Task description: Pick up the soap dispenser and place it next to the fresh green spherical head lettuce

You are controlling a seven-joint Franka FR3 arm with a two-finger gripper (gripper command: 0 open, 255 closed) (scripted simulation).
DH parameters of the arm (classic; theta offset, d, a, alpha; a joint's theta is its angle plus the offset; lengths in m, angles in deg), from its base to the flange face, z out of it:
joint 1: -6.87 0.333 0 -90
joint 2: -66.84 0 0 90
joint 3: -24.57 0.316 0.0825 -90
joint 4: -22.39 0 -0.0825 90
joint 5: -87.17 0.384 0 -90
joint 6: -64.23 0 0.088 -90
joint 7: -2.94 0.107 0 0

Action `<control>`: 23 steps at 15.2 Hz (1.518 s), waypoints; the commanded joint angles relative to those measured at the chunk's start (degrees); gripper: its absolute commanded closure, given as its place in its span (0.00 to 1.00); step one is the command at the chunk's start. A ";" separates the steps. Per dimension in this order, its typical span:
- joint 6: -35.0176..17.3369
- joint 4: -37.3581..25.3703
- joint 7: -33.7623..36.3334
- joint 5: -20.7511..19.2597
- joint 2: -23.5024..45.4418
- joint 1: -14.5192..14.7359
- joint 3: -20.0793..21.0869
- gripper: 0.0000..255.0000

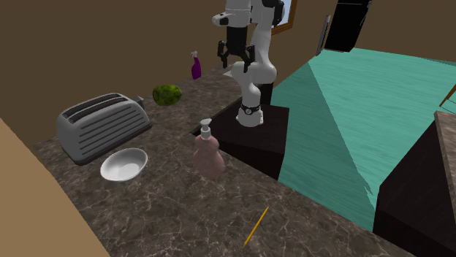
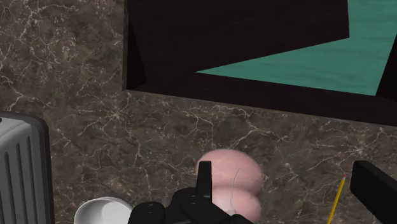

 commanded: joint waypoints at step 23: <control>-28.87 -7.41 -10.04 0.91 34.92 0.98 -7.30 0.00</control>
